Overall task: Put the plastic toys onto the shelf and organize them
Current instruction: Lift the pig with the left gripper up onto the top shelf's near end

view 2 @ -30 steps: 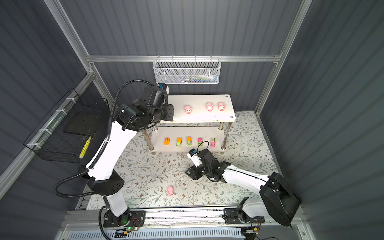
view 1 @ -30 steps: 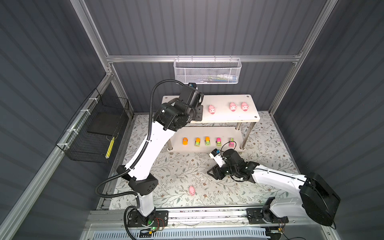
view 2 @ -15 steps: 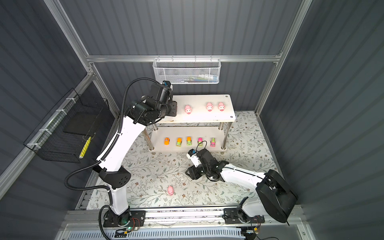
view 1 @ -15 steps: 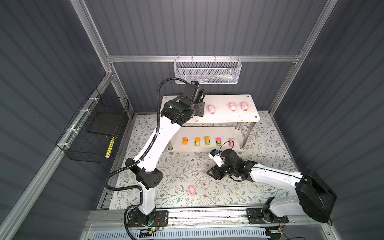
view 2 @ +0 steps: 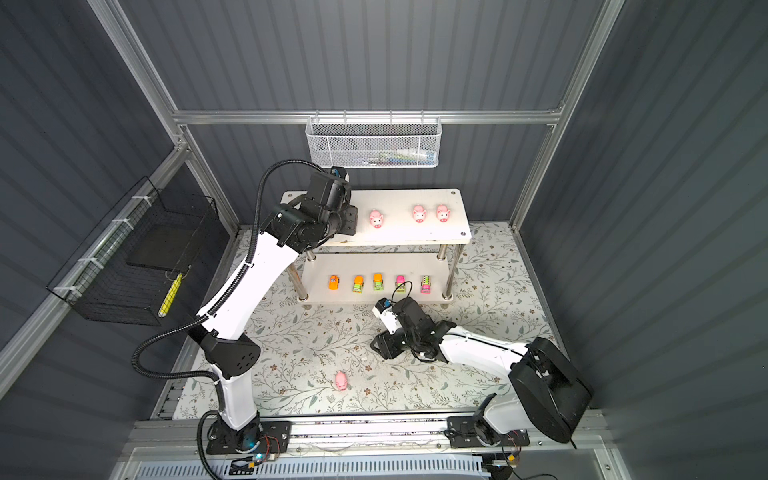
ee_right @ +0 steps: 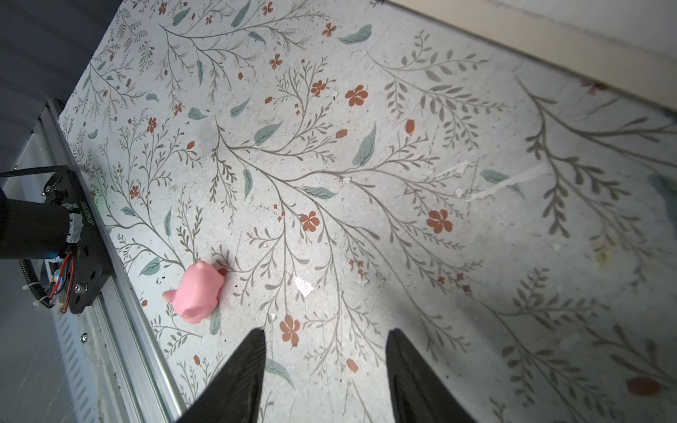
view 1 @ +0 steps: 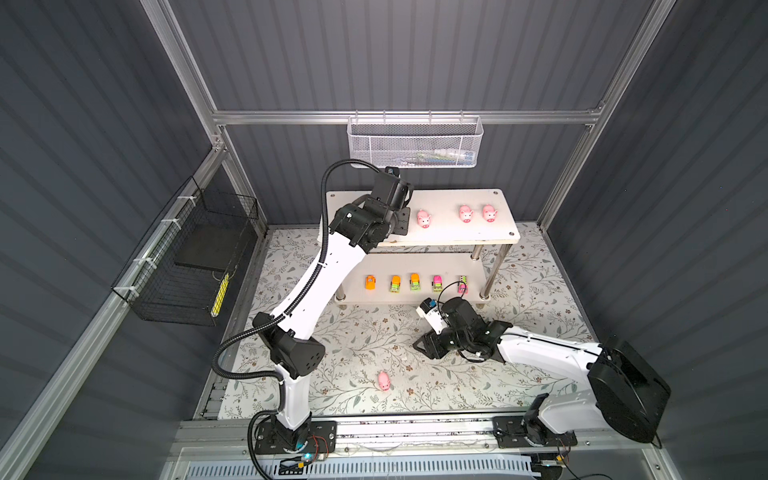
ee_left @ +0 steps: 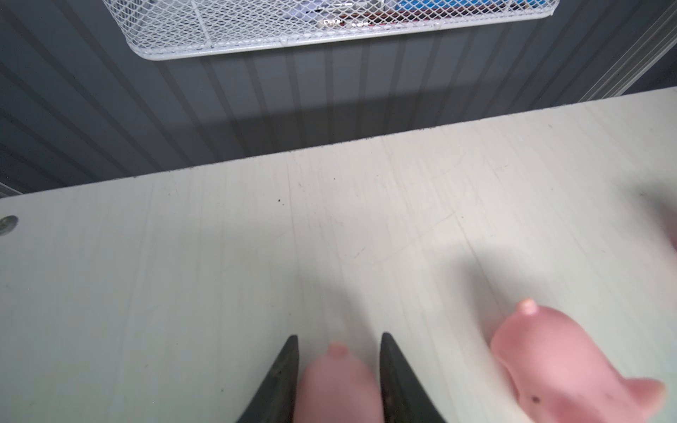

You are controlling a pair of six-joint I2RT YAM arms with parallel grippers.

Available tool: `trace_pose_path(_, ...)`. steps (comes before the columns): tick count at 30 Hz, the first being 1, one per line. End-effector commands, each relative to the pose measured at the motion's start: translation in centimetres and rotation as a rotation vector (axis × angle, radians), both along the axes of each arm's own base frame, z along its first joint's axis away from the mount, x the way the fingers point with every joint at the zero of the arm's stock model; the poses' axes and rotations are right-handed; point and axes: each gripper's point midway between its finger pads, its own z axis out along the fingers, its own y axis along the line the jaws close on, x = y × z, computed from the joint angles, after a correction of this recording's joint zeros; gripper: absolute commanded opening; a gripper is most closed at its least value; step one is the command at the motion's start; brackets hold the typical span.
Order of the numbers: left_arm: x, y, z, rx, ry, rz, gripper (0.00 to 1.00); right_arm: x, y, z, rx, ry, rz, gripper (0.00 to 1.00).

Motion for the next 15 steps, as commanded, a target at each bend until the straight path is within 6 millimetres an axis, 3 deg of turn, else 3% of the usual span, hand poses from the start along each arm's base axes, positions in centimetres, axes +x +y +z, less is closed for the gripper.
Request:
trace_pose_path(1,-0.2,1.2,1.9,-0.011,-0.055,0.017,0.37,0.4,0.1,0.1,-0.008,0.003,-0.008,0.55)
trace_pose_path(7,-0.4,1.5,2.3,-0.022,-0.068,0.030,0.42,0.4,0.2,0.1,-0.006,0.002,-0.006,0.55)
trace_pose_path(15,-1.1,2.0,5.5,-0.076,-0.143,0.023,0.66,0.5,0.3,0.3,-0.001,0.005,-0.005,0.55)
